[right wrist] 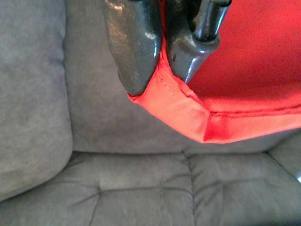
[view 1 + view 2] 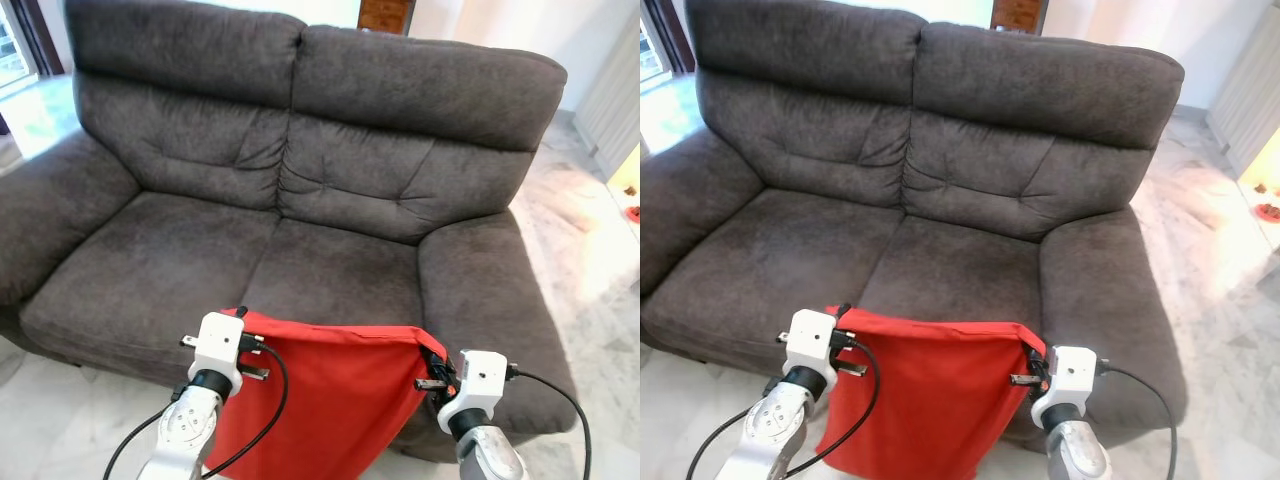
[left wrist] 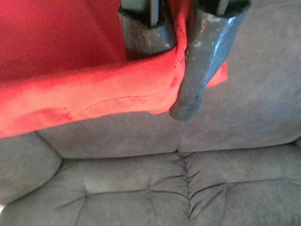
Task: Move the pillow to the sofa from floor
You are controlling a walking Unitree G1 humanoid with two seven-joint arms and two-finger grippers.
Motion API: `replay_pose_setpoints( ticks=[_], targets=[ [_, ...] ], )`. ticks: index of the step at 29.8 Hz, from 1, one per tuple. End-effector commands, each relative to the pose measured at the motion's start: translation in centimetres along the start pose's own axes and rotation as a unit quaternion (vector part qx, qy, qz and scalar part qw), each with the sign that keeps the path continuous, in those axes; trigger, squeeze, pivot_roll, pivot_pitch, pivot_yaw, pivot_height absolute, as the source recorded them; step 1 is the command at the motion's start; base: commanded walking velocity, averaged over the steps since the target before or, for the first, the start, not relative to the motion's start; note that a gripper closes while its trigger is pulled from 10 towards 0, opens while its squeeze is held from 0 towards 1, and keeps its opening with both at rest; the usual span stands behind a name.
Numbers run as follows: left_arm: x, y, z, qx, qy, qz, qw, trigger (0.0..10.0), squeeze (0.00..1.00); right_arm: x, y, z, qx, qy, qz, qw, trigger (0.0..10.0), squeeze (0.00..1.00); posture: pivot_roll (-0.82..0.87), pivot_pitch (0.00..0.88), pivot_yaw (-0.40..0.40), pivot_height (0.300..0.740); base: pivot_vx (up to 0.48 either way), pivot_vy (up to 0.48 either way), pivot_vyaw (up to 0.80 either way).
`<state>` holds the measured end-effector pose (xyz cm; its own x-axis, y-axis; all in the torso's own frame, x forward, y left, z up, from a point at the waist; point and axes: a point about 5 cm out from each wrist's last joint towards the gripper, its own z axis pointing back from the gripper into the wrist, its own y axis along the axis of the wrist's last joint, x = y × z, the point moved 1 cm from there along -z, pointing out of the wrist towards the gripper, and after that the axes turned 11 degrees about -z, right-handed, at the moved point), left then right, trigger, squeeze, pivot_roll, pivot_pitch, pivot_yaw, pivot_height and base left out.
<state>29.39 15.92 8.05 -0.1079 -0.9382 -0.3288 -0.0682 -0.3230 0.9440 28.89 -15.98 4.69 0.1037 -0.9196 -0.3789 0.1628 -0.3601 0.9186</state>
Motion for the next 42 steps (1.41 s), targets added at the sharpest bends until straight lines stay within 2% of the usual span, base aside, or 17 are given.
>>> replay_pose_setpoints(
  ticks=[1, 8, 20, 24, 26, 28, 31, 33, 38, 42],
  targets=[
    [-0.4, 1.6, -0.5, 0.036, 0.011, 0.002, 0.999, 10.0, 0.00, 0.9, 1.6, 0.2, 0.038, -0.011, 0.007, 0.999, 10.0, 0.00, 0.13, 0.089, -0.041, 0.740, 0.000, 0.000, 0.00],
    [-0.9, 1.8, 0.1, 0.046, 0.005, -0.002, 0.999, 10.0, 0.00, 0.7, 1.5, 0.2, 0.038, -0.009, 0.006, 0.999, 10.0, 0.00, 0.14, 0.091, -0.041, 0.740, 0.000, 0.000, 0.00],
    [-1.5, 1.8, 0.6, 0.047, 0.017, 0.015, 0.999, 10.0, 0.00, 0.5, 1.5, 0.1, 0.040, -0.005, 0.006, 0.999, 10.0, 0.00, 0.13, 0.083, -0.043, 0.740, 0.000, 0.000, 0.00],
    [-2.0, 2.5, 0.6, 0.061, 0.023, 0.000, 0.998, 10.0, 0.00, 0.2, 1.9, 0.2, 0.049, 0.006, 0.012, 0.999, 10.0, 0.00, 0.13, 0.075, -0.039, 0.740, 0.000, 0.000, 0.00],
    [-2.2, 2.9, 0.5, 0.067, 0.026, -0.012, 0.997, 10.0, 0.00, -0.2, 2.4, 0.2, 0.061, 0.016, 0.015, 0.998, 10.0, 0.00, 0.13, 0.069, -0.038, 0.740, 0.000, 0.000, 0.00],
    [-2.9, 3.7, 0.4, 0.081, 0.037, -0.025, 0.996, 10.0, 0.00, -0.7, 3.8, 0.2, 0.097, 0.025, 0.020, 0.995, 10.0, 0.00, 0.13, 0.062, -0.035, 0.740, 0.000, 0.000, 0.00],
    [-3.2, 4.0, 0.4, 0.087, 0.039, -0.031, 0.995, 10.0, 0.00, -0.7, 4.4, 0.1, 0.110, 0.021, 0.021, 0.994, 10.0, 0.00, 0.13, 0.059, -0.035, 0.740, 0.240, 0.000, 0.00],
    [-3.8, 4.7, 0.5, 0.099, 0.046, -0.044, 0.993, 10.0, 0.00, -0.9, 5.7, 0.0, 0.136, 0.020, 0.023, 0.990, 10.0, 0.00, 0.13, 0.052, -0.032, 0.740, 0.242, 0.000, 0.00],
    [-5.0, 6.4, 0.4, 0.122, 0.064, -0.059, 0.989, 10.0, 0.00, -2.4, 8.0, -0.3, 0.174, 0.047, 0.023, 0.983, 10.0, 0.00, 0.13, 0.041, -0.032, 0.740, 0.253, 0.000, 0.00],
    [-5.0, 6.8, 0.2, 0.128, 0.065, -0.063, 0.988, 10.0, 0.00, -2.8, 8.2, -0.4, 0.174, 0.056, 0.028, 0.983, 10.0, 0.00, 0.13, 0.039, -0.032, 0.740, 0.278, 0.000, 0.00]
  ],
)
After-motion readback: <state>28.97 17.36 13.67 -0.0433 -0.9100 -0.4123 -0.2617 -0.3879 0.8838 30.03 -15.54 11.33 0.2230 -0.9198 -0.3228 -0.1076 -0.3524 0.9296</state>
